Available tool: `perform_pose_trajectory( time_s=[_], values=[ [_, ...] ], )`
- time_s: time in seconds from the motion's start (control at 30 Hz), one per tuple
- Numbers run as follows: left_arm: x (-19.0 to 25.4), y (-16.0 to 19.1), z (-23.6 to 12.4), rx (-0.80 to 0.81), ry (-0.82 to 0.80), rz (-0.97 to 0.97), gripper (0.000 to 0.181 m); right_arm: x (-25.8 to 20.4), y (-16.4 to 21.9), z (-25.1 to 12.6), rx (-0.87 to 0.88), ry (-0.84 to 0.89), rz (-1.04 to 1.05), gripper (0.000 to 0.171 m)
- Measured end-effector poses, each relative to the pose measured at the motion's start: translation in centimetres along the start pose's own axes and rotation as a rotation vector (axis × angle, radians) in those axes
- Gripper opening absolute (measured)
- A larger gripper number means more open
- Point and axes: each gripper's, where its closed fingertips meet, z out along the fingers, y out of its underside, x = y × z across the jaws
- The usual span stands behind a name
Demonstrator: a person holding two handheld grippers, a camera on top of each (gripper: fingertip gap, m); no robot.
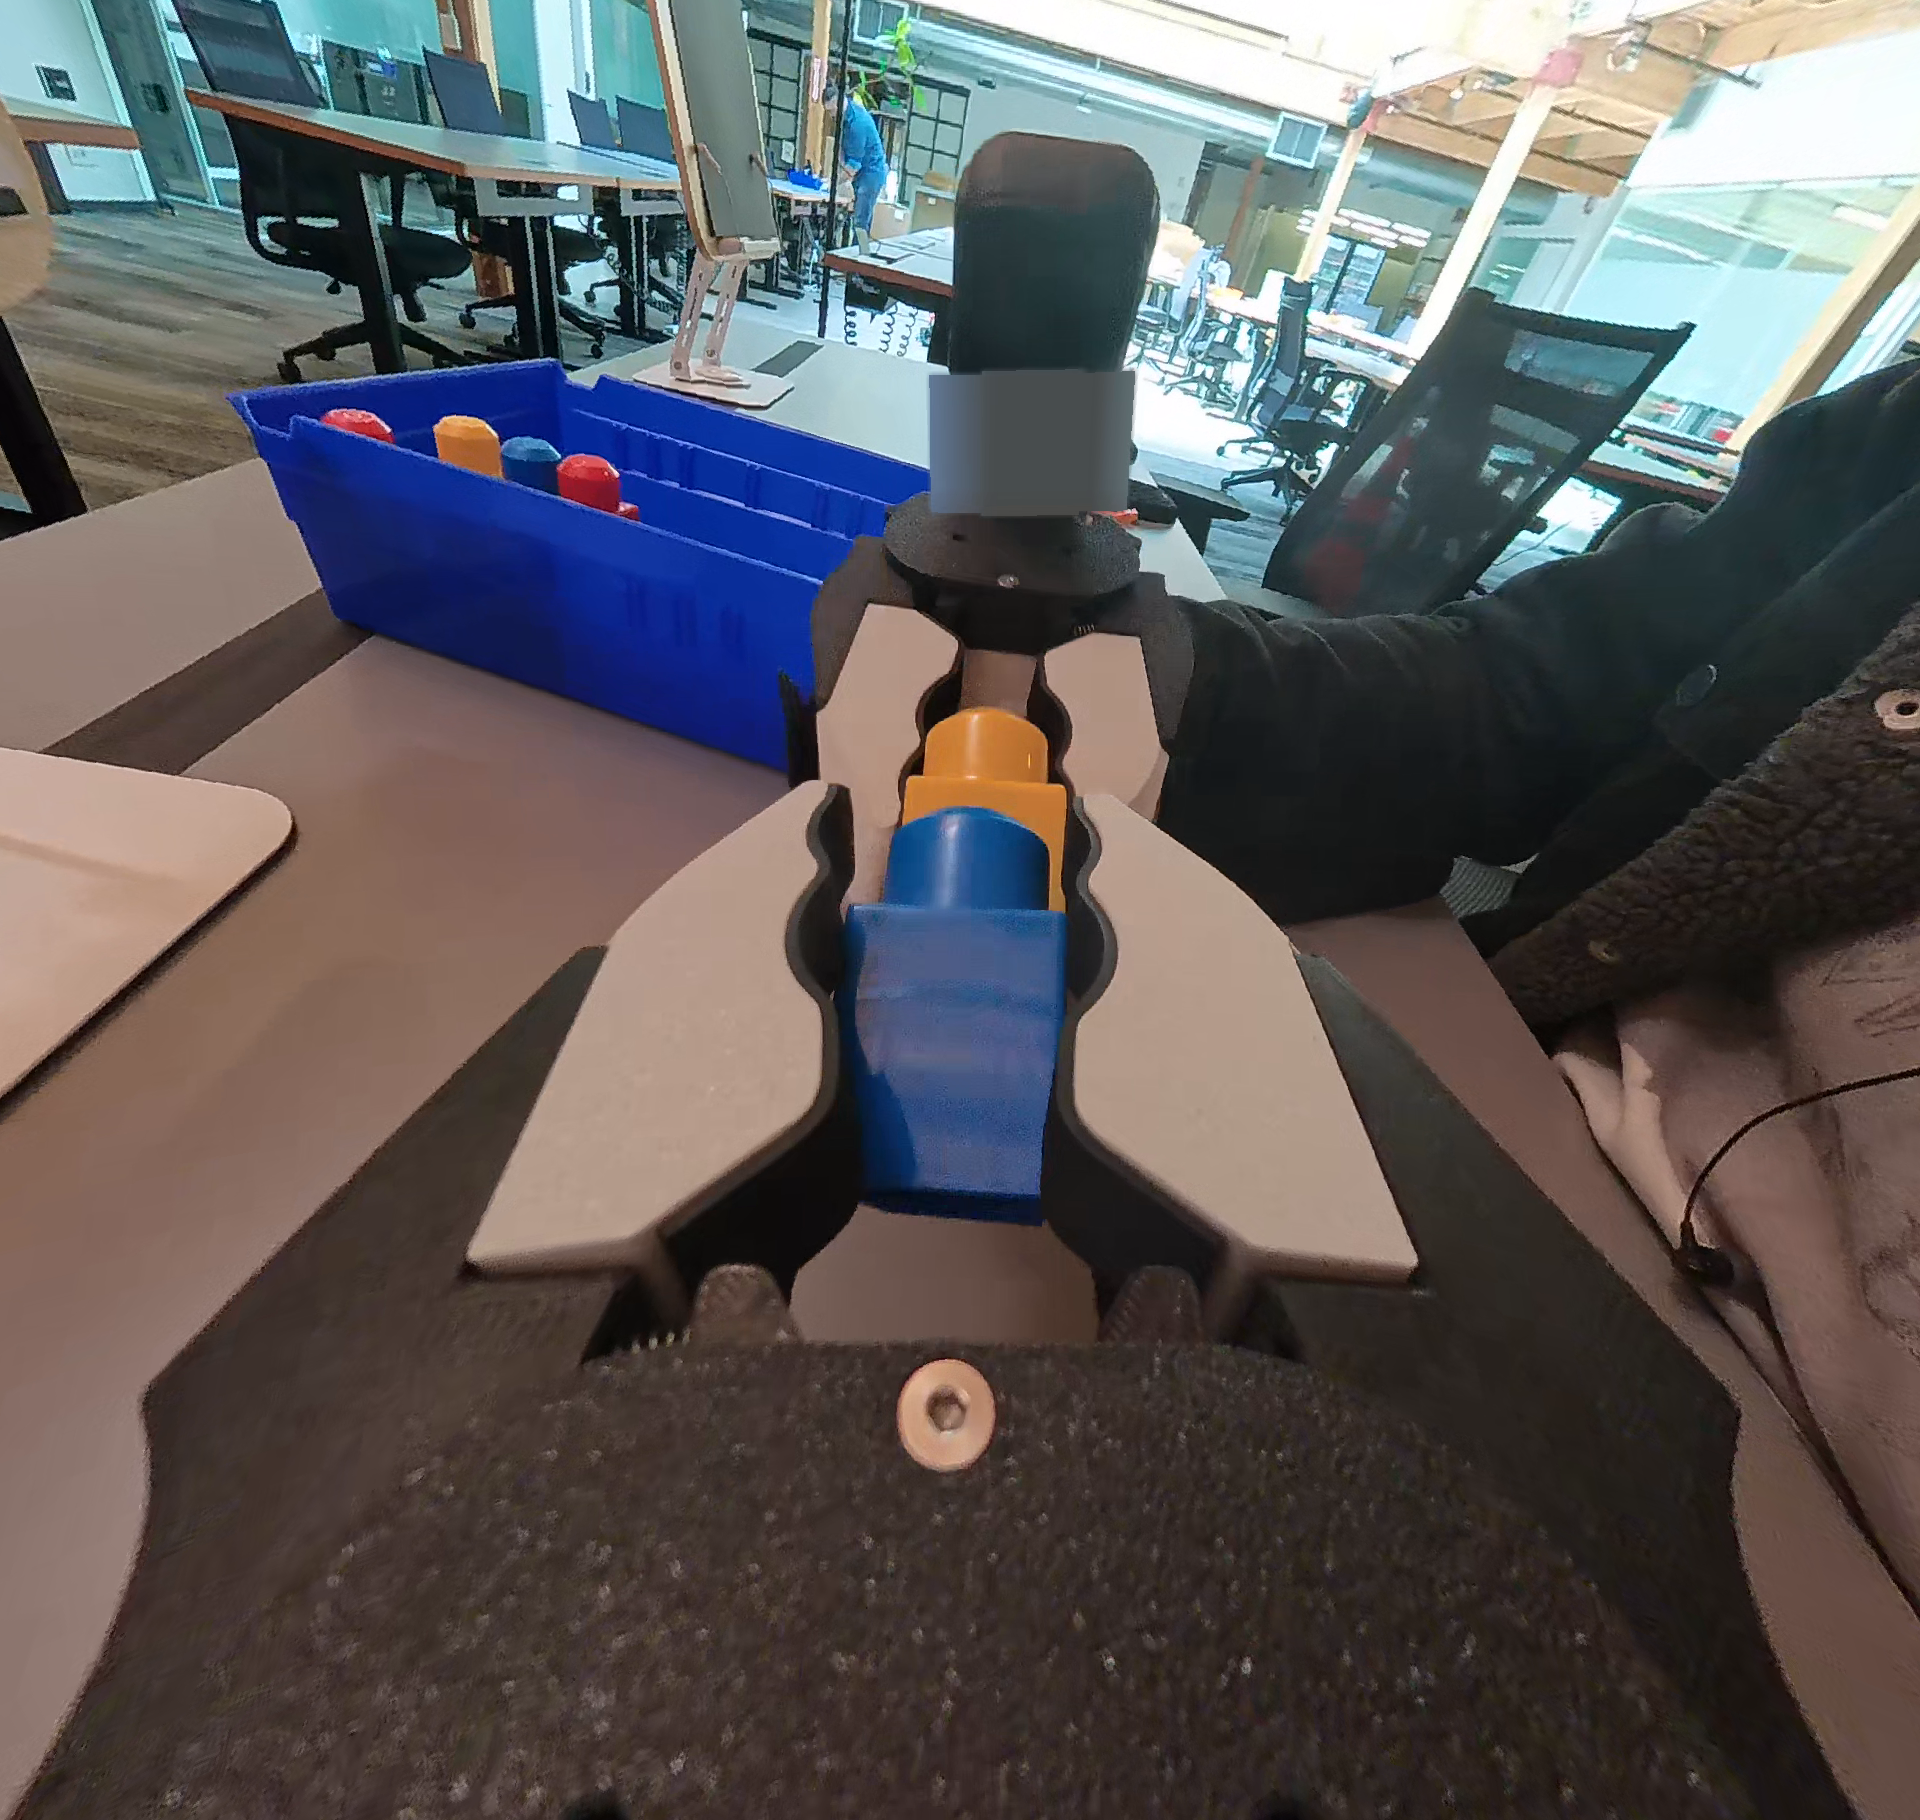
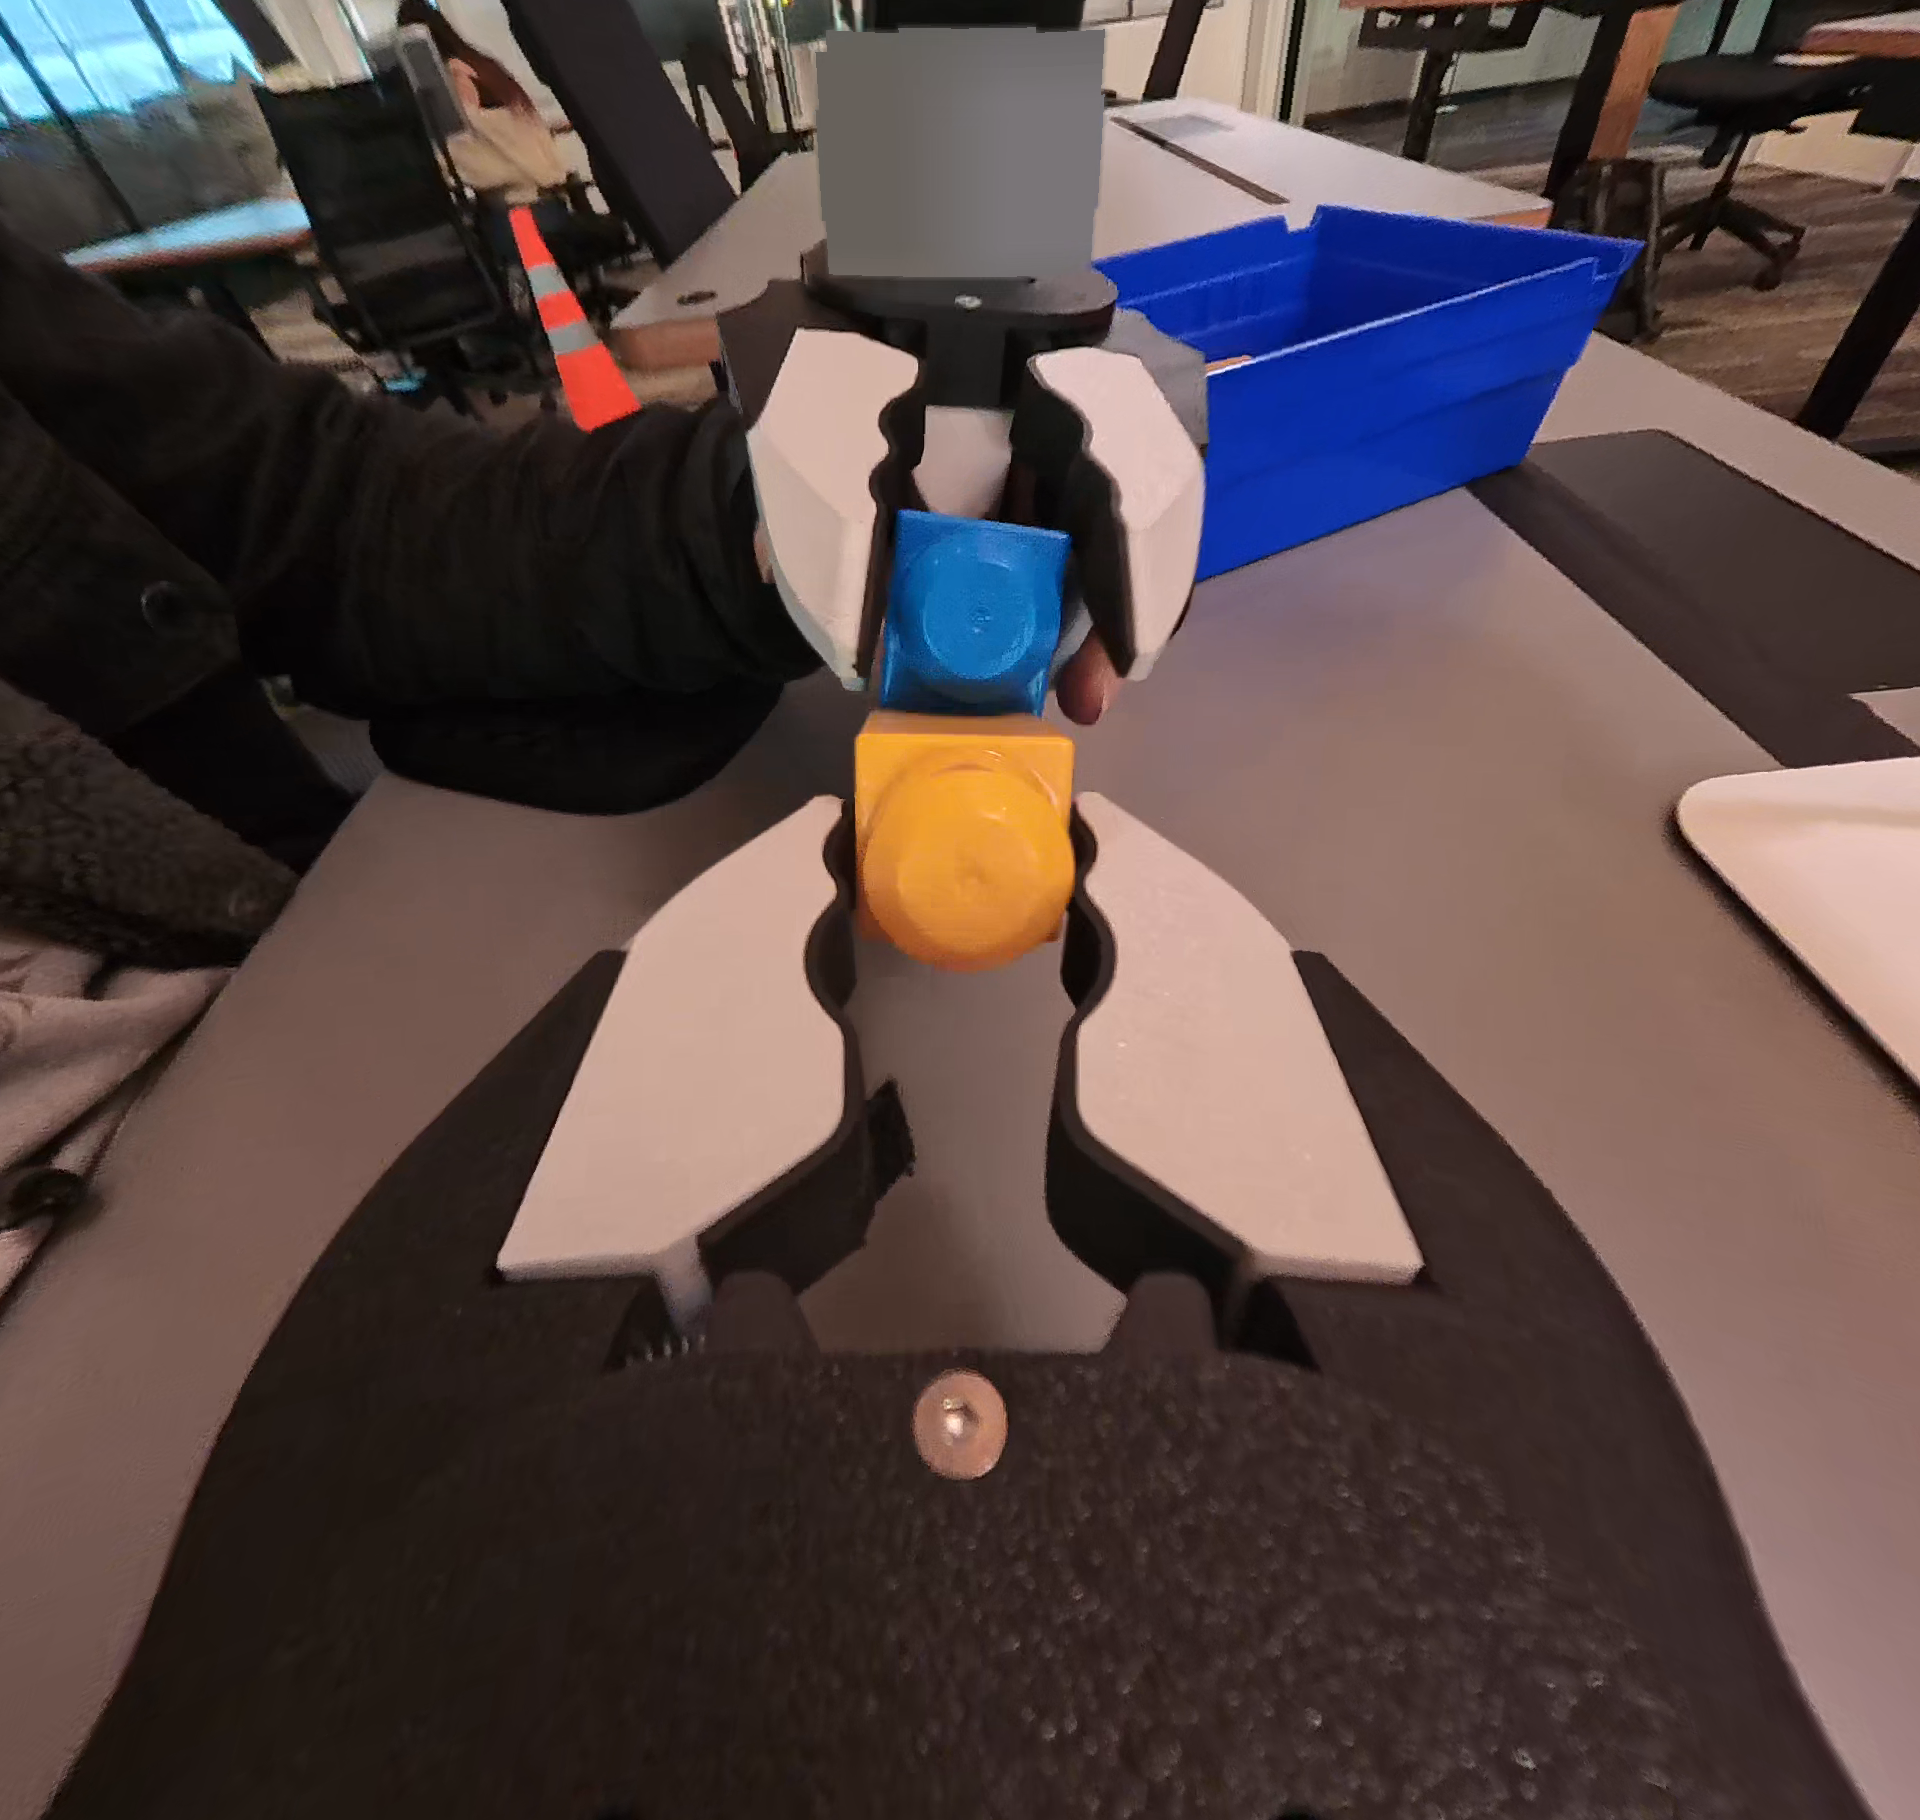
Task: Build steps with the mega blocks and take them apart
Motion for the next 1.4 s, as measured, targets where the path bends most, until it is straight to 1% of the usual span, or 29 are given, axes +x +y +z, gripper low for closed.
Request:
perform_pose_trajectory(
  time_s=[0.1,0.13,0.17,0.3,0.57,0.73,0.8,0.83,0.9,0.97,1.0,1.03,1.13,1.23,1.4],
  values=[
    [0.0,-0.5,-0.2,0.01,-0.017,0.025,0.039,0.0,0.0,0.4,-0.012,0.01,0.025,0.036],
    [-0.1,-0.7,-0.4,0.022,-0.028,0.032,0.035,0.0,0.0,0.7,-0.015,0.01,0.048,0.036],
    [-0.1,-0.9,-0.5,0.027,-0.03,0.032,0.035,0.0,0.0,1.1,-0.007,0.013,0.077,0.036],
    [-0.2,-1.8,-1.2,0.057,-0.049,0.049,0.034,0.2,-0.9,1.7,0.09,0.001,0.203,0.036],
    [0.1,-2.5,-1.2,0.069,-0.071,0.096,0.034,-0.1,-1.5,1.3,0.128,-0.012,0.164,0.036],
    [-0.4,-3.2,-2.0,0.067,-0.116,0.099,0.065,0.1,-2.0,0.6,0.166,-0.02,0.144,0.036],
    [-0.4,-2.9,-2.5,0.04,-0.104,0.088,0.073,0.4,-2.4,0.0,0.192,-0.01,0.143,0.036],
    [-0.5,-2.7,-2.7,0.023,-0.102,0.084,0.073,0.6,-2.6,-0.3,0.208,-0.007,0.144,0.036],
    [-0.6,-1.8,-2.9,-0.02,-0.079,0.063,0.07,0.9,-3.0,-1.0,0.24,0.005,0.142,0.036],
    [-0.7,-0.8,-2.6,-0.054,-0.064,0.051,0.059,1.1,-3.3,-1.4,0.261,0.005,0.143,0.036],
    [-0.6,-0.2,-2.2,-0.078,-0.055,0.049,0.051,1.1,-3.2,-1.4,0.256,0.007,0.138,0.036],
    [-0.6,0.2,-1.9,-0.093,-0.055,0.056,0.039,1.1,-3.1,-1.4,0.248,0.009,0.131,0.036],
    [-0.5,0.2,-1.5,-0.084,-0.049,0.04,0.037,1.1,-3.1,-1.6,0.247,0.003,0.129,0.036],
    [-0.6,0.1,-1.3,-0.087,-0.073,0.079,0.037,1.1,-3.0,-1.6,0.228,0.019,0.109,0.036],
    [-0.5,-0.3,-1.2,-0.05,-0.09,0.126,0.037,1.1,-3.3,-1.7,0.252,0.006,0.15,0.036]
  ],
)
